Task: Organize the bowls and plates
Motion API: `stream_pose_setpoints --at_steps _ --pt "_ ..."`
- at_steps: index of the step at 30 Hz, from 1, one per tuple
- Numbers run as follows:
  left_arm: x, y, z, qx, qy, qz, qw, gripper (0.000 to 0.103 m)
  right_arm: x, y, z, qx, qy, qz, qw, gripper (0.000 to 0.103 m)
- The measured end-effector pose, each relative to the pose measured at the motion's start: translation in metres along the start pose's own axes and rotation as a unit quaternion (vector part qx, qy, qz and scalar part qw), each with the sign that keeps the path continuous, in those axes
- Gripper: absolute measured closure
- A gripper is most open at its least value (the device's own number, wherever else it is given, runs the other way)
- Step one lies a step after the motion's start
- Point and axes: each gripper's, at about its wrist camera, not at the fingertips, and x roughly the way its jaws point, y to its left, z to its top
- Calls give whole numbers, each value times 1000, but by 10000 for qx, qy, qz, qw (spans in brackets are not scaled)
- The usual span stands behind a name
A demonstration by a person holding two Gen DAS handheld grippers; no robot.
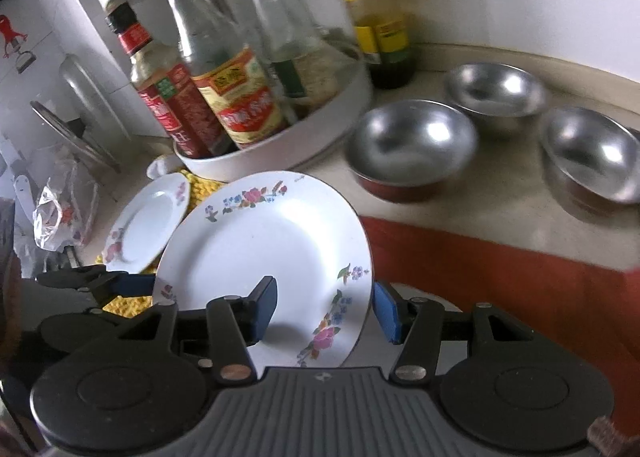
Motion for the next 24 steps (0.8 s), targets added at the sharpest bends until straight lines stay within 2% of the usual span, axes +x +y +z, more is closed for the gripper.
stream_pose_setpoints --at_steps 11,17,24 --pt "13 -48 -20 356 271 -181 9988 1 -28 -38 -41 369 152 -408 9984 54" --pt "17 -63 -23 395 298 -74 9987 0 -34 -48 -49 323 201 -522 9979 54" --pt "21 -70 -22 395 279 72 9988 1 -39 -51 -53 195 191 -469 9985 54"
